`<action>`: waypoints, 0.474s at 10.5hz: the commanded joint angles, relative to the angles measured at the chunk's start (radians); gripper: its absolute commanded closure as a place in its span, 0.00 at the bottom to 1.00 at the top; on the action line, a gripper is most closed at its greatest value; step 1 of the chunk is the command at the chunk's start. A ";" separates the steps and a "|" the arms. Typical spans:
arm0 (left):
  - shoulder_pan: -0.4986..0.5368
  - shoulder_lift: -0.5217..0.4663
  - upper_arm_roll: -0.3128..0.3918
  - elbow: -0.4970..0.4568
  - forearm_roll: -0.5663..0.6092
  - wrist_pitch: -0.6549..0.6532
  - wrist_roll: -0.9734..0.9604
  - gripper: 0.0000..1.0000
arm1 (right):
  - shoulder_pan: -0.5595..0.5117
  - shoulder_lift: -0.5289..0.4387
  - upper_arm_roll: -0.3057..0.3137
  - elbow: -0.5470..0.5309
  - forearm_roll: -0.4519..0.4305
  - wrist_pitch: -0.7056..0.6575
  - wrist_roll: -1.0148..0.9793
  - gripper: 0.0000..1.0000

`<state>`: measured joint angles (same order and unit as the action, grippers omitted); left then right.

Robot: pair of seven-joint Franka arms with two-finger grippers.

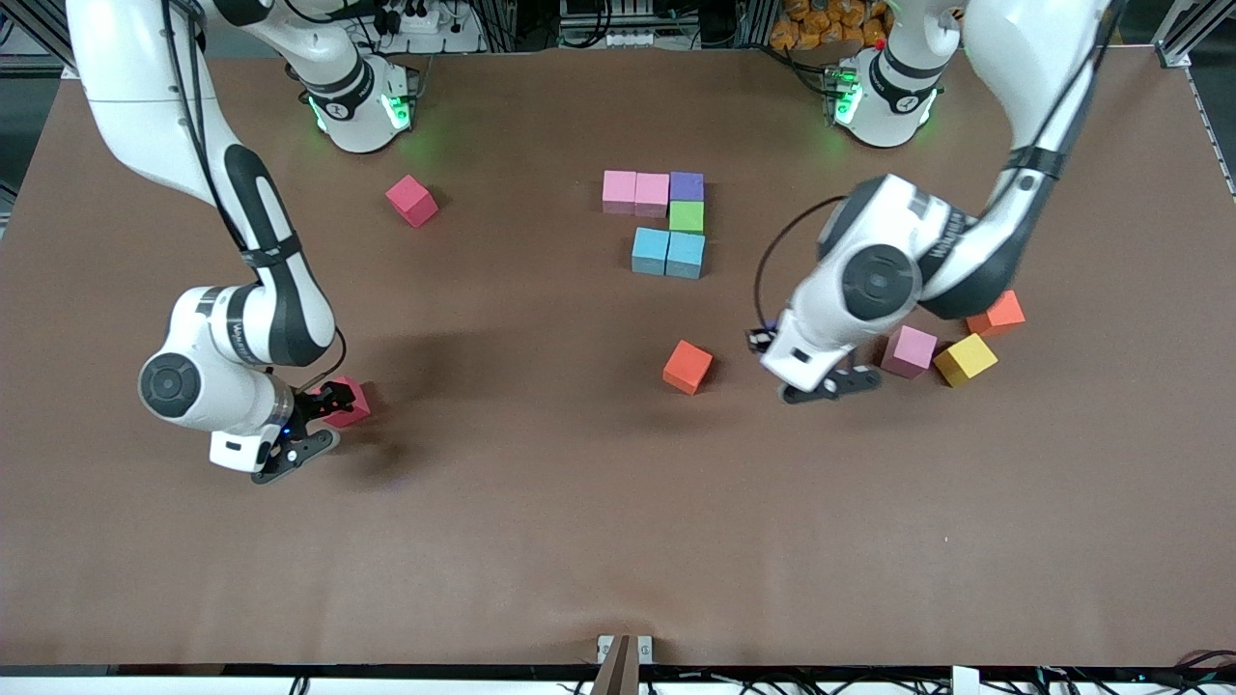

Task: Form number 2 with 11 blocks
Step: 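Reach the right gripper to the pink cube while the left gripper lifts purple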

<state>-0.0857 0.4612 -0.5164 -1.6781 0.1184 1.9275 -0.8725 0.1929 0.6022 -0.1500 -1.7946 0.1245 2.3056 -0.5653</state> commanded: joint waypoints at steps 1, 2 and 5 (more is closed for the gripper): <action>-0.116 0.007 -0.002 -0.003 -0.014 -0.001 -0.248 0.59 | -0.006 -0.032 0.010 -0.068 -0.005 0.040 -0.010 0.00; -0.164 0.014 -0.002 0.000 -0.014 0.008 -0.364 0.59 | -0.006 -0.039 0.010 -0.066 -0.006 0.035 -0.008 0.00; -0.285 0.034 -0.004 0.001 -0.022 0.066 -0.696 0.60 | -0.004 -0.081 0.012 -0.034 -0.005 -0.040 -0.011 0.00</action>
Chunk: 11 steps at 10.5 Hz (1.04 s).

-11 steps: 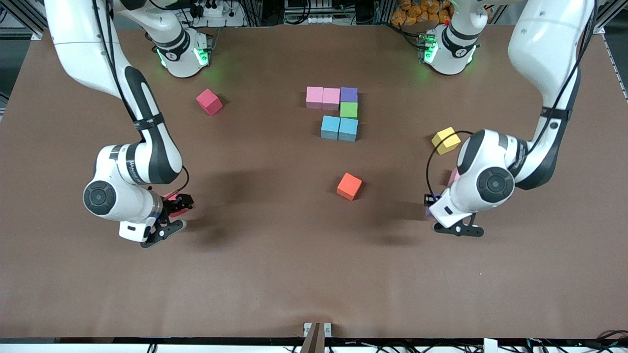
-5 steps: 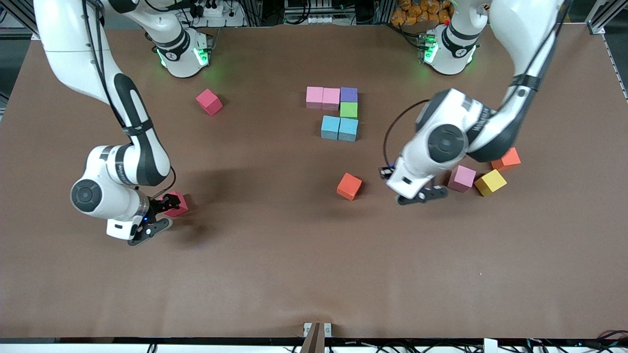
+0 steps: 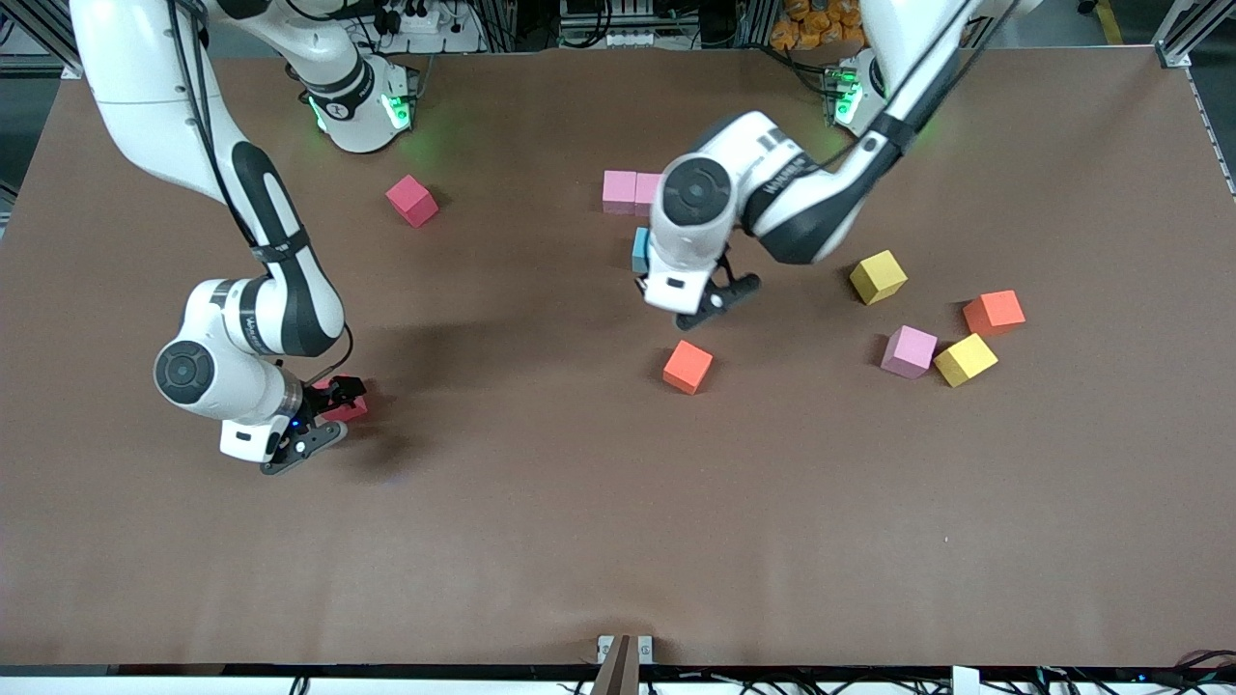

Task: Form number 2 with 11 blocks
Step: 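Grasp the pink cube with the right gripper while the left gripper lowers purple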

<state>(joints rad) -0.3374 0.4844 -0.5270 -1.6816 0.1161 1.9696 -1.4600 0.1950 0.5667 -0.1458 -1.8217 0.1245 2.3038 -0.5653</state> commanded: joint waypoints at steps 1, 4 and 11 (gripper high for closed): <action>-0.069 0.022 0.007 0.003 -0.021 0.047 -0.191 0.60 | -0.006 -0.050 0.008 -0.007 -0.005 -0.043 -0.012 0.00; -0.135 0.051 0.009 -0.007 -0.027 0.158 -0.472 0.60 | -0.012 -0.038 0.008 -0.014 -0.005 -0.038 -0.025 0.00; -0.225 0.144 0.016 -0.027 0.057 0.267 -0.943 0.58 | -0.016 0.021 0.008 -0.018 -0.002 -0.021 -0.038 0.00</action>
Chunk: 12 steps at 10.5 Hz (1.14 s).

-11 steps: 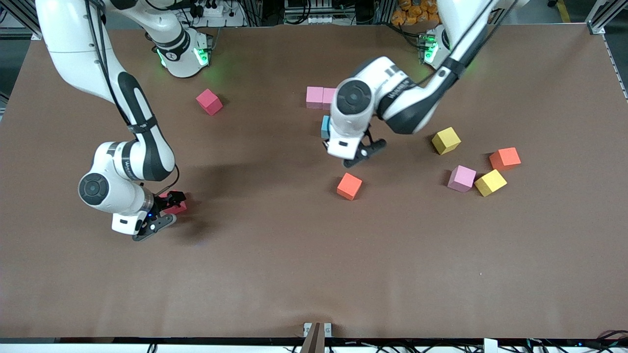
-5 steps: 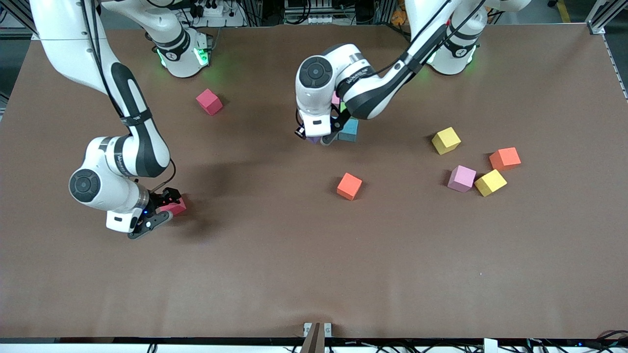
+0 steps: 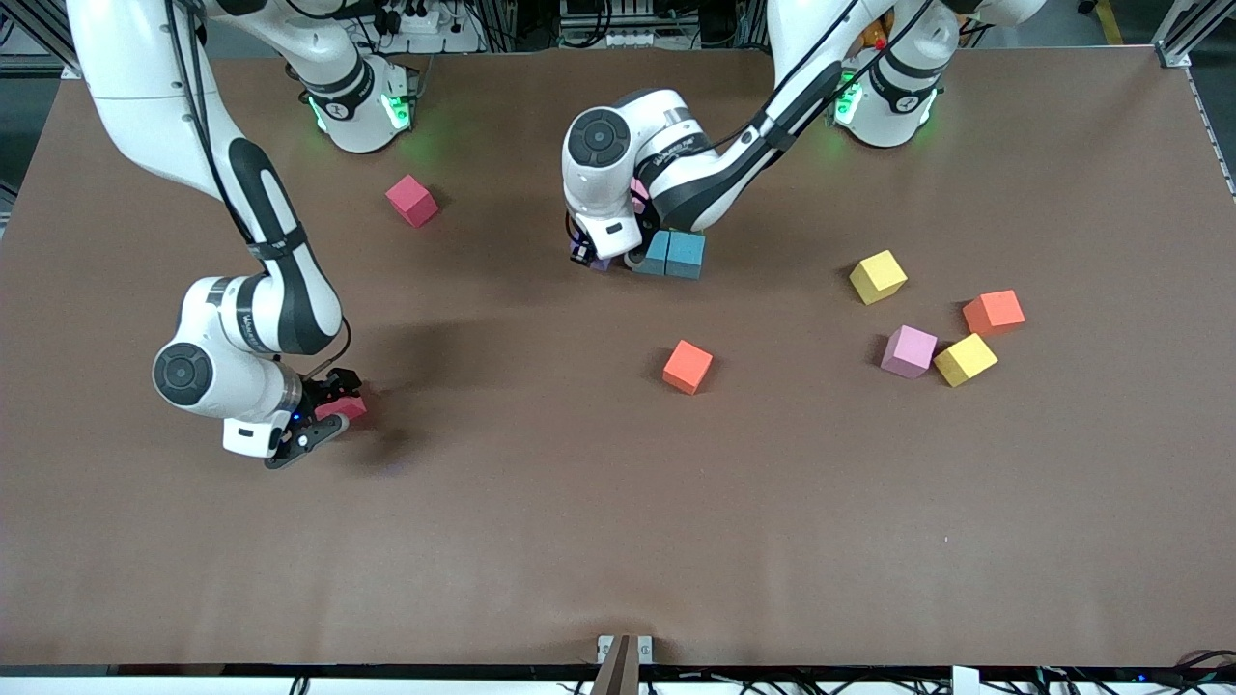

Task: Form number 2 with 11 blocks
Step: 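Grasp the pink cube with the right gripper while the left gripper lowers purple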

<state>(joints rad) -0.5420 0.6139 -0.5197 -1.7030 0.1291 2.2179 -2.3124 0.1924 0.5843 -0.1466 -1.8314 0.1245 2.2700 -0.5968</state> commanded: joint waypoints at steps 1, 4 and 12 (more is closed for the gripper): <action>-0.021 0.012 0.009 -0.027 0.052 0.020 -0.113 0.58 | -0.013 0.005 0.009 -0.006 0.003 0.014 -0.005 0.00; -0.021 0.012 0.009 -0.073 0.050 0.083 -0.174 0.58 | -0.018 0.014 0.009 -0.008 0.003 0.017 -0.006 0.99; -0.010 -0.045 0.009 -0.193 0.052 0.166 -0.268 0.59 | 0.099 -0.040 0.013 0.057 0.009 -0.052 0.157 1.00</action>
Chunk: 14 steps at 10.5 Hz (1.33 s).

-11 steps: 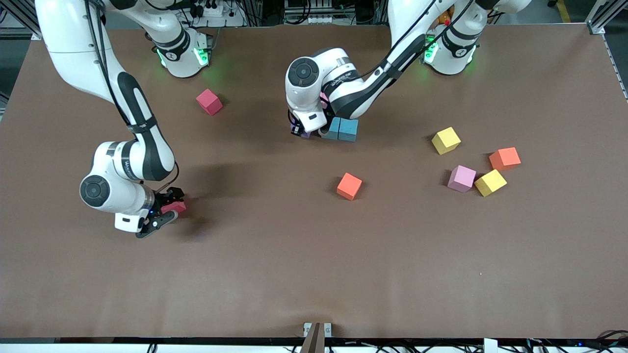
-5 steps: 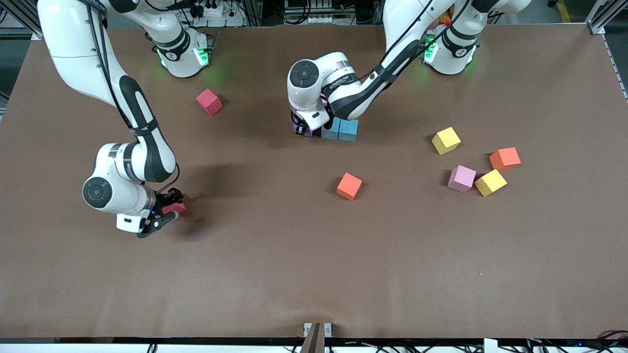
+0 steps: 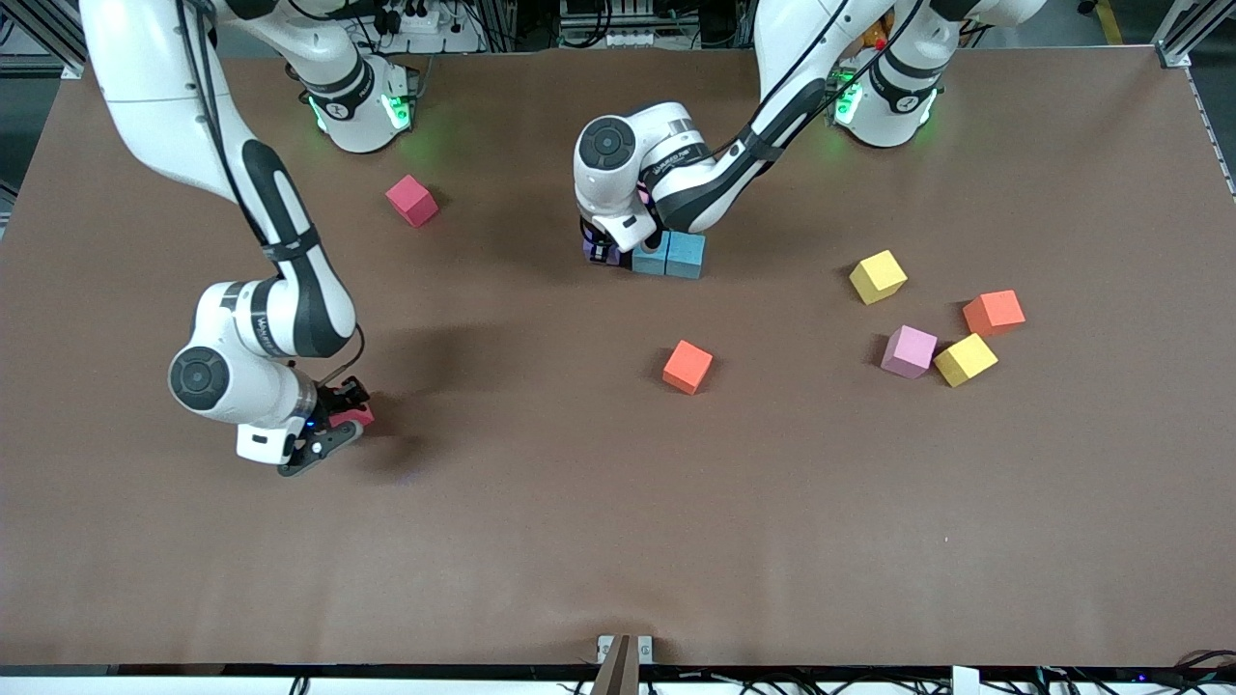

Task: Form number 2 with 11 blocks
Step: 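Grasp the pink cube with the right gripper while the left gripper lowers purple, then carry the pink cube with the right gripper while the left gripper places purple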

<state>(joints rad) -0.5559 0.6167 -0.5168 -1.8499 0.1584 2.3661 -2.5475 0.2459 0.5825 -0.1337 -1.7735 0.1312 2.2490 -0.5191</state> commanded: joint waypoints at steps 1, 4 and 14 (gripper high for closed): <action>0.005 -0.048 0.006 -0.051 0.024 0.019 -0.034 0.60 | 0.071 -0.042 0.000 -0.001 0.002 -0.035 0.118 1.00; 0.011 -0.072 0.006 -0.113 0.043 0.096 -0.048 0.60 | 0.116 -0.085 0.011 0.000 0.002 -0.115 0.211 1.00; 0.016 -0.075 0.009 -0.155 0.044 0.159 -0.085 0.60 | 0.156 -0.118 0.025 0.008 0.100 -0.173 0.280 1.00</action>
<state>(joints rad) -0.5457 0.5712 -0.5082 -1.9736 0.1762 2.5079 -2.5974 0.3878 0.4810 -0.1069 -1.7609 0.2160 2.0929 -0.2698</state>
